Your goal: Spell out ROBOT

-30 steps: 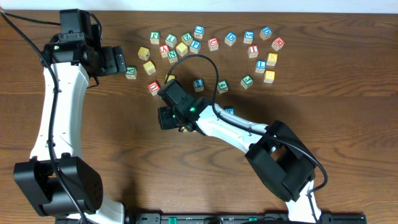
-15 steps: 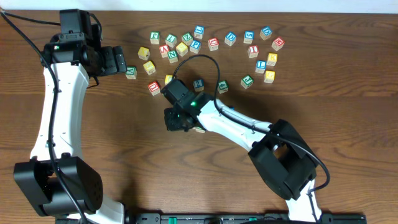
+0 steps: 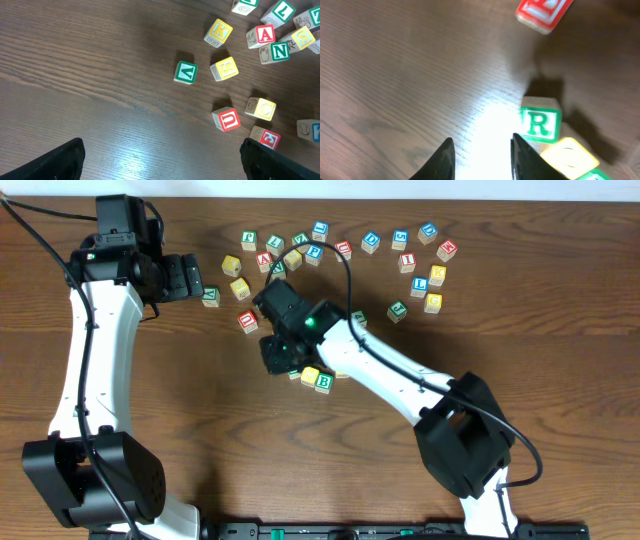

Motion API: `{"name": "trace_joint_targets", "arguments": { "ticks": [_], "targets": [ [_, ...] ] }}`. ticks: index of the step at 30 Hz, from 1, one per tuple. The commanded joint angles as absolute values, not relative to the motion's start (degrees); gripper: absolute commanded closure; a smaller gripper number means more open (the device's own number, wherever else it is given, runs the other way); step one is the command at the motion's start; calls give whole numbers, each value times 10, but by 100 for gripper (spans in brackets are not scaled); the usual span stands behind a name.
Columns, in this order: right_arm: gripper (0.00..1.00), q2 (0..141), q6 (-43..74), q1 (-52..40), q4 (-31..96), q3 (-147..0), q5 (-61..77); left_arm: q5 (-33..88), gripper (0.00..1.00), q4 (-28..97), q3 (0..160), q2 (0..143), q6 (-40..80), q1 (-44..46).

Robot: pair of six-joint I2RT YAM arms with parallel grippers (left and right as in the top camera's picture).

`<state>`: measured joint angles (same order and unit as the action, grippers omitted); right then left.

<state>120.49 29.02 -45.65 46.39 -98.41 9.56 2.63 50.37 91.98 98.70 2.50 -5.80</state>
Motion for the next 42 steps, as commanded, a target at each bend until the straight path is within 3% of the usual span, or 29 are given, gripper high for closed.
{"name": "trace_joint_targets", "arguments": {
  "ticks": [1,11,20,42],
  "targets": [
    [72,1200,260,-420,507,-1002,77,19,2,505,929,986,17,-59],
    [76,1200,230,-295,616,-979,24,19,3,505,929,986,17,-59],
    [77,1200,226,-221,622,-908,14,19,2,505,929,986,17,-59],
    [78,1200,218,-269,537,-853,65,19,2,505,929,986,17,-59]
  ]
}}
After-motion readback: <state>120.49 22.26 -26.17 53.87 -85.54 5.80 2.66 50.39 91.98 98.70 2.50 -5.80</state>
